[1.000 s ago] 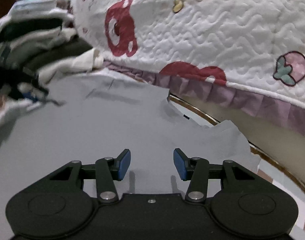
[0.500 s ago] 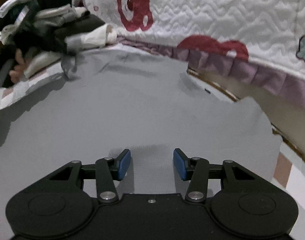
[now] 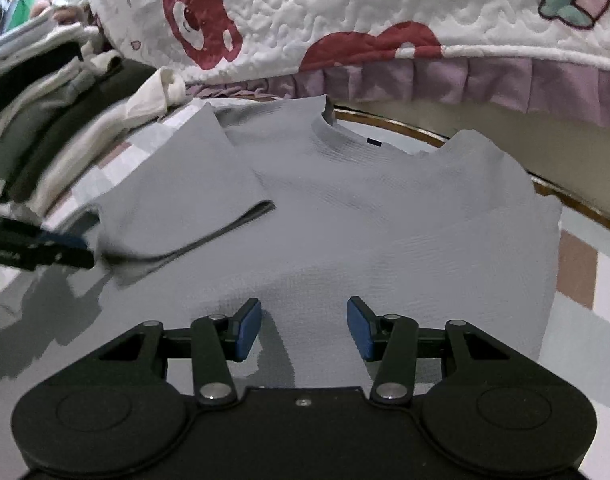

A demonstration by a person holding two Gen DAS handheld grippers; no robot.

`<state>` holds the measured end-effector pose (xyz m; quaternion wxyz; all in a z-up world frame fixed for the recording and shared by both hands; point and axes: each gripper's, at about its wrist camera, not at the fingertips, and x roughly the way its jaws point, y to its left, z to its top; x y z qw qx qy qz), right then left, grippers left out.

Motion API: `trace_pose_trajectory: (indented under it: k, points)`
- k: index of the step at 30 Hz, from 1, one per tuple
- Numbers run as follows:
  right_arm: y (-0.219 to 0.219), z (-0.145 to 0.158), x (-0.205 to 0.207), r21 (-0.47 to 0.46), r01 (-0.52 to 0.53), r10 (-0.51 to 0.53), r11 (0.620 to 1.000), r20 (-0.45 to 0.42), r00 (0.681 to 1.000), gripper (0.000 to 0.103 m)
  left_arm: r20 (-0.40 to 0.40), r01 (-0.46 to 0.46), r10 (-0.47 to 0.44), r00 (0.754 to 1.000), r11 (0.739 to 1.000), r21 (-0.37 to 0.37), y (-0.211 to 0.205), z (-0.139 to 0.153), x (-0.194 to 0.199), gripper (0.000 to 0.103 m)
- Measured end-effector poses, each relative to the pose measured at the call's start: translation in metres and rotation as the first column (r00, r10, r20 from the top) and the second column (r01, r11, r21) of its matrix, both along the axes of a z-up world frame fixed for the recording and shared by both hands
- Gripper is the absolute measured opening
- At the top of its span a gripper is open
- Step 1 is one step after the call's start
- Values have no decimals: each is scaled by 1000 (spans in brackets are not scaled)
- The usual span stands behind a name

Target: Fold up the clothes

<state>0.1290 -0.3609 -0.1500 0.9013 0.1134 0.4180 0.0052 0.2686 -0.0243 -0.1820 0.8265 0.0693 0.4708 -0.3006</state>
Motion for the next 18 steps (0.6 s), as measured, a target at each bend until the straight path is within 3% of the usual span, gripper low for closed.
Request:
trace_pose_trajectory:
  k: [4, 6, 8, 10, 14, 18]
  points:
    - [0, 4, 0, 43, -4, 4, 999, -6, 1000, 53, 121, -31, 13, 993, 988, 149, 14, 2, -6, 50]
    - [1, 10, 0, 56, -17, 17, 998, 4, 1000, 53, 110, -58, 45, 993, 991, 118, 27, 4, 3, 50]
    - [3, 20, 4, 46, -41, 40, 998, 26, 999, 53, 89, -78, 75, 993, 996, 38, 39, 5, 9, 50]
    - [10, 30, 20, 12, -104, 103, 995, 48, 993, 53, 110, -75, 74, 991, 997, 0, 44, 3, 15, 50]
    - [21, 30, 69, 27, -90, 89, 996, 28, 996, 54, 159, -32, 27, 987, 999, 30, 38, -3, 19, 50]
    - [36, 13, 112, 77, -73, 73, 994, 4, 997, 54, 191, -82, 50, 980, 984, 161, 33, -13, 22, 51]
